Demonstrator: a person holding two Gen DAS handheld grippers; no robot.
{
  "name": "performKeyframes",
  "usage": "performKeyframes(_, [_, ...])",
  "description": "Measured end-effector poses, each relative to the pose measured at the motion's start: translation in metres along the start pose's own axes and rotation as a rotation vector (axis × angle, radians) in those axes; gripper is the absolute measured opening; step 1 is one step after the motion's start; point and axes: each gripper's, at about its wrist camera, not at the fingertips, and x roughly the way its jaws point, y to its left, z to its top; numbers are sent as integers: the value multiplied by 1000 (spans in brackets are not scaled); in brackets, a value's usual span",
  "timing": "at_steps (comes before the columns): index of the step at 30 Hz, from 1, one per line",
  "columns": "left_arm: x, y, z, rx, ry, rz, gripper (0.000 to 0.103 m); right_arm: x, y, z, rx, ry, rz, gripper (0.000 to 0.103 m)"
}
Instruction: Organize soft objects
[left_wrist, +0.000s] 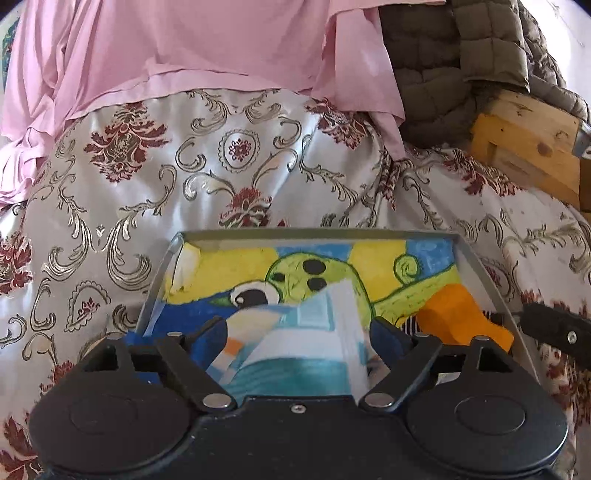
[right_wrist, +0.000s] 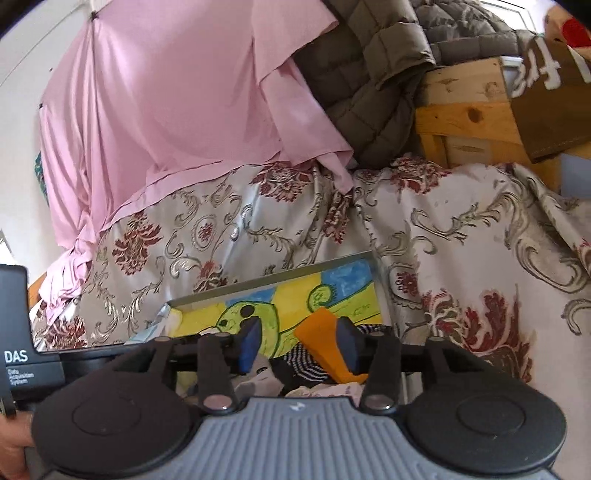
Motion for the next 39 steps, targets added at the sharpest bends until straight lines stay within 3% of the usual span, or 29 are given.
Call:
performKeyframes(3, [-4,-2,1,-4,-40,3,96,-4,-4,0,20,-1,6,54])
performKeyframes(11, [-20,11,1,-109,-97,-8,98,-22,1,1,3,-41,16,66])
performKeyframes(18, [-66,23,-2,-179,-192,-12,102,-55,9,1,-20,-89,14,75])
performKeyframes(30, [-173,19,-39,-118,-291,19,102,-139,41,-22,-108,-190,28,95])
performKeyframes(39, [-237,17,-80,-86,-321,46,102,-200,55,-51,-148,-265,19,101])
